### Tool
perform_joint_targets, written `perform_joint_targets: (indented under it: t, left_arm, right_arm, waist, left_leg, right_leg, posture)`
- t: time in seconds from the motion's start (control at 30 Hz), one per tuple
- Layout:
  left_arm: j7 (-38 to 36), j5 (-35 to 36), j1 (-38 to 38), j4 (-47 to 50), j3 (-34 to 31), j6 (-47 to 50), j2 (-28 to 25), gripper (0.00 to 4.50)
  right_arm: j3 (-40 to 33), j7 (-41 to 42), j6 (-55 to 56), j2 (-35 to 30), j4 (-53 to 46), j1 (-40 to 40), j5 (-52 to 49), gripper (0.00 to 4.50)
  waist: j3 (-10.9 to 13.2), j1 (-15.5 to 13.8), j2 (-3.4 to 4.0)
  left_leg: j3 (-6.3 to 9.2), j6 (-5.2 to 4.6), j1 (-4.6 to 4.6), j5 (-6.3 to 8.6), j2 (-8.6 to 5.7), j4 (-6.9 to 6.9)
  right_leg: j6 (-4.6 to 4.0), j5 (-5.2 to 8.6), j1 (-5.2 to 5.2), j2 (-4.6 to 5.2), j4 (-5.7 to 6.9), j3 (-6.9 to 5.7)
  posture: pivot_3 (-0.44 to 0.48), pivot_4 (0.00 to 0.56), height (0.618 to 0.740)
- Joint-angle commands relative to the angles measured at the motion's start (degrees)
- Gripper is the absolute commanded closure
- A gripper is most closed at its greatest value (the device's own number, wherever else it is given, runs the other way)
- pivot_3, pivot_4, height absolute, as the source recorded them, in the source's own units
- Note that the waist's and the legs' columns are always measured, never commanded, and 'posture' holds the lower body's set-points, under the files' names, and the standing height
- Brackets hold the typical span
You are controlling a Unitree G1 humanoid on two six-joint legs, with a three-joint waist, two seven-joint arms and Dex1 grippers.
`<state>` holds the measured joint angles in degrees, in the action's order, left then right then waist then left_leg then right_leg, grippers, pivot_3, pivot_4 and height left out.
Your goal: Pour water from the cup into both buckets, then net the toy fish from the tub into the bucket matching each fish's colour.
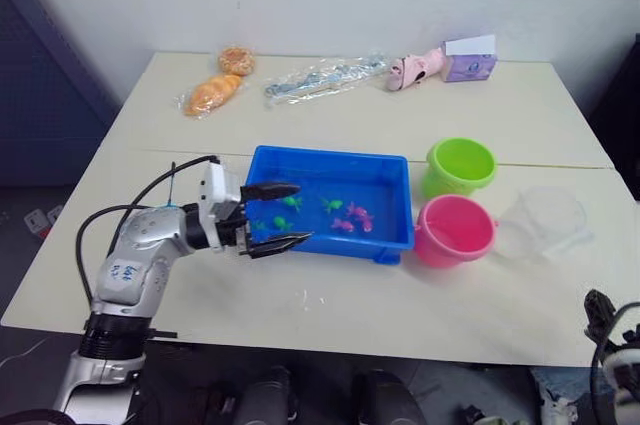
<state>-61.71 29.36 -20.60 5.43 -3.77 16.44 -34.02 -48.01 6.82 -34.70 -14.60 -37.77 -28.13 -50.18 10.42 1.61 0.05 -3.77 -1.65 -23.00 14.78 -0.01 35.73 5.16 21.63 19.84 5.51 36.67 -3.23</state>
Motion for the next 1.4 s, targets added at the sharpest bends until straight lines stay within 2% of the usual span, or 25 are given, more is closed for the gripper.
perform_joint_targets:
  t: [0.03, 0.1, 0.17, 0.27, 0.37, 0.5, 0.6, 0.73, 0.87, 1.0, 1.1, 1.17, 1.4]
  left_arm:
    - [1.3, 3.41, 2.32, -0.97, -7.72, 1.93, -2.94, 0.0]
    - [2.44, 3.84, 5.04, -2.85, -11.14, 2.35, -3.95, 0.0]
    - [4.23, 2.39, 7.6, -5.07, -14.26, 0.03, -4.29, 0.0]
    - [7.97, 0.26, 11.89, -8.23, -19.55, -4.68, -4.09, 0.0]
    - [10.72, -2.48, 19.4, -11.35, -25.57, -10.9, -4.01, 0.0]
    - [14.66, -5.25, 30.06, -14.13, -32.61, -19.24, -2.15, 0.0]
    - [19.53, -4.62, 35.36, -12.83, -36.42, -20.57, 1.32, 0.0]
    - [25.41, -4.47, 39.81, -9.12, -36.47, -13.62, 3.32, 0.0]
    - [35.33, -6.04, 32.61, -4.43, -34.01, -4.12, 1.34, 0.0]
    - [38.01, -8.88, 21.76, -5.89, -28.75, 1.27, -3.19, 0.0]
    - [43.23, -11.44, 10.0, -10.56, -23.37, 13.09, -6.38, 0.0]
    - [44.58, -14.47, 3.07, -14.52, -18.55, 17.48, -7.58, 0.0]
    - [45.89, -20.59, -16.54, -35.4, -8.45, 19.4, -5.43, 0.0]
  right_arm:
    - [0.03, 18.33, 10.02, -7.51, -9.41, -2.85, 0.14, 0.08]
    - [3.11, 27.18, 16.04, -12.3, -10.57, -3.5, 5.49, 0.08]
    - [6.95, 32.61, 18.68, -16.29, -11.17, -2.75, 7.9, 0.08]
    - [12.3, 36.11, 21.03, -19.26, -10.77, 0.94, 8.81, 0.08]
    - [17.61, 38.47, 23.26, -20.88, -8.65, 4.6, 12.43, 0.08]
    - [24.18, 46.15, 28.7, -22.92, -6.39, 5.95, 16.32, 0.08]
    - [26.31, 48.55, 33.0, -21.87, -4.26, 7.54, 16.85, 0.08]
    - [29.89, 51.21, 33.77, -23.02, -0.4, 9.69, 17.72, 0.08]
    - [30.38, 50.0, 31.26, -23.05, 1.85, 13.35, 14.35, 0.08]
    - [30.86, 49.31, 30.42, -22.84, 2.28, 15.04, 14.09, 0.08]
    - [31.42, 48.1, 29.93, -22.38, 1.94, 15.56, 14.04, 0.08]
    - [32.07, 47.38, 29.75, -22.11, 1.64, 15.73, 14.39, 0.08]
    - [33.6, 42.08, 30.34, -20.99, 0.9, 17.73, 19.48, 0.08]
  waist:
    - [0.03, 0.42, -0.07]
    - [0.04, 0.63, -0.13]
    - [0.04, 0.24, -0.33]
    - [0.17, -0.25, -0.59]
    - [0.13, -0.58, -0.86]
    - [0.12, -0.18, -1.06]
    - [0.13, -0.23, -1.12]
    - [0.07, -1.05, -1.45]
    - [0.1, -2.07, -1.46]
    - [0.08, -2.77, -1.48]
    - [0.1, -2.69, -1.46]
    - [0.1, -2.64, -1.46]
    - [0.11, -2.0, -1.5]
  left_leg:
    - [-0.03, 0.0, 0.05, 0.0, 0.05, -0.04]
    - [-0.12, 0.04, 0.26, 0.02, 0.15, -0.15]
    - [-0.14, 0.11, 0.58, 0.05, 0.16, -0.35]
    - [-0.13, 0.14, 0.59, 0.04, 0.15, -0.43]
    - [-0.1, 0.14, 0.57, 0.08, 0.11, -0.43]
    - [-0.13, 0.05, 0.54, 0.28, 0.09, -0.47]
    - [-0.12, -0.02, 0.51, 0.36, 0.09, -0.48]
    - [-0.09, -0.01, 0.54, 0.39, 0.08, -0.46]
    - [-0.05, 0.28, 0.52, 0.49, 0.08, -0.46]
    - [0.0, 0.36, 0.5, 0.43, 0.1, -0.46]
    - [-0.04, 0.23, 0.51, 0.27, 0.06, -0.46]
    - [-0.03, 0.32, 0.48, 0.22, 0.05, -0.46]
    - [-0.07, 0.38, 0.34, 0.19, 0.01, -0.14]
  right_leg:
    - [0.0, 0.0, -0.02, -0.02, -0.02, 0.01]
    - [0.01, 0.0, -0.16, -0.11, -0.12, 0.03]
    - [-0.02, 0.03, -0.34, -0.11, -0.16, 0.04]
    - [-0.03, 0.03, -0.31, -0.1, -0.17, 0.05]
    - [-0.04, 0.03, -0.33, -0.03, -0.22, 0.04]
    - [-0.04, 0.03, -0.37, 0.03, -0.5, 0.04]
    - [-0.04, 0.03, -0.43, 0.05, -0.68, 0.02]
    - [-0.04, 0.02, -0.48, 0.1, -0.73, 0.01]
    - [-0.09, 0.04, -0.47, 0.12, -0.73, 0.01]
    - [-0.12, 0.03, -0.44, 0.11, -0.69, -0.09]
    - [-0.11, 0.01, -0.47, 0.11, -0.64, -0.16]
    - [-0.1, 0.01, -0.46, 0.1, -0.58, -0.23]
    - [-0.07, 0.01, -0.33, 0.08, -0.06, -0.52]
  posture:
    - [0.0, 0.15, 0.74]
    - [0.0, 0.15, 0.74]
    - [0.0, 0.15, 0.74]
    - [0.0, 0.15, 0.74]
    - [0.0, 0.15, 0.74]
    - [0.0, 0.15, 0.74]
    - [0.0, 0.15, 0.74]
    - [0.0, 0.15, 0.74]
    - [0.0, 0.15, 0.74]
    - [0.0, 0.15, 0.74]
    - [0.0, 0.15, 0.74]
    - [0.0, 0.15, 0.74]
    - [0.0, 0.15, 0.74]
